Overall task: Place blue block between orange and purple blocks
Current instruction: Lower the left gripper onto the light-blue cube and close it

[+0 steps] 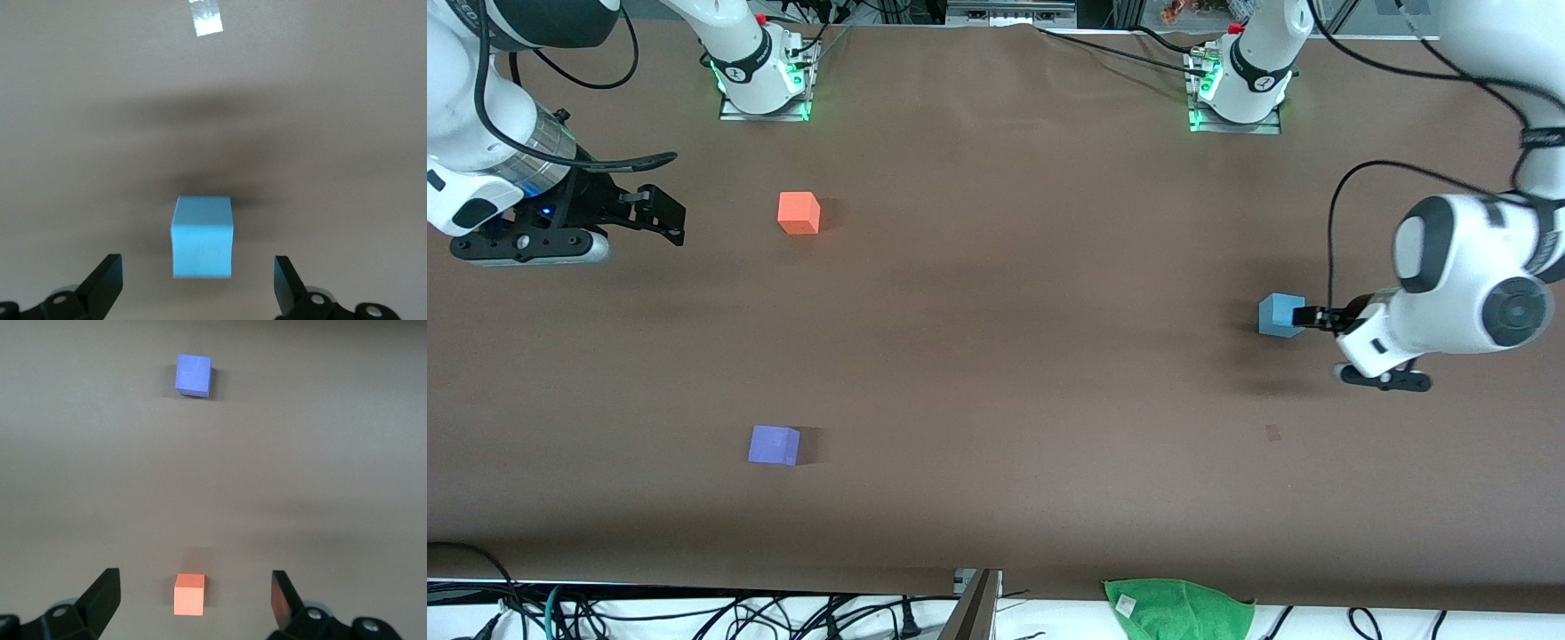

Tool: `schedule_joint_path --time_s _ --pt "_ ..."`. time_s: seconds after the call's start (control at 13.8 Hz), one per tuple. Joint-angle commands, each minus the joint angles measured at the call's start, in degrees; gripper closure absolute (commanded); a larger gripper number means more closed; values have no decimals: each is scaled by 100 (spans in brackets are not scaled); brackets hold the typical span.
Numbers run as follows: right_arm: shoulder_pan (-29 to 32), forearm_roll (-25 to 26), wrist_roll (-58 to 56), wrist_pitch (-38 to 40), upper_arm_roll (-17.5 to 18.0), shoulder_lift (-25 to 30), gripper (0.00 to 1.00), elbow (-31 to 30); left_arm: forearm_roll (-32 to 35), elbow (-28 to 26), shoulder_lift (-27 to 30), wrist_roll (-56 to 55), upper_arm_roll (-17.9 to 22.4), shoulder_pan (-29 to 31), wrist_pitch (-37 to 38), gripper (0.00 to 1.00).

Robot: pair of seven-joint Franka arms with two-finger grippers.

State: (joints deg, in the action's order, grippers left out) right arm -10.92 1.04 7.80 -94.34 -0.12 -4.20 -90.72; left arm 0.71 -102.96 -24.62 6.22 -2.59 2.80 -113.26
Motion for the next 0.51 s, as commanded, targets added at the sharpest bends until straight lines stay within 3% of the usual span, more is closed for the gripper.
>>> schedule_joint_path --time_s 0.0,0.43 --pt "-7 19 -15 74 12 34 0 28 349 -715 159 238 -13 -16 -757 0" --pt "-7 10 -6 65 12 25 0 28 456 -1086 142 318 -22 28 -900 0"
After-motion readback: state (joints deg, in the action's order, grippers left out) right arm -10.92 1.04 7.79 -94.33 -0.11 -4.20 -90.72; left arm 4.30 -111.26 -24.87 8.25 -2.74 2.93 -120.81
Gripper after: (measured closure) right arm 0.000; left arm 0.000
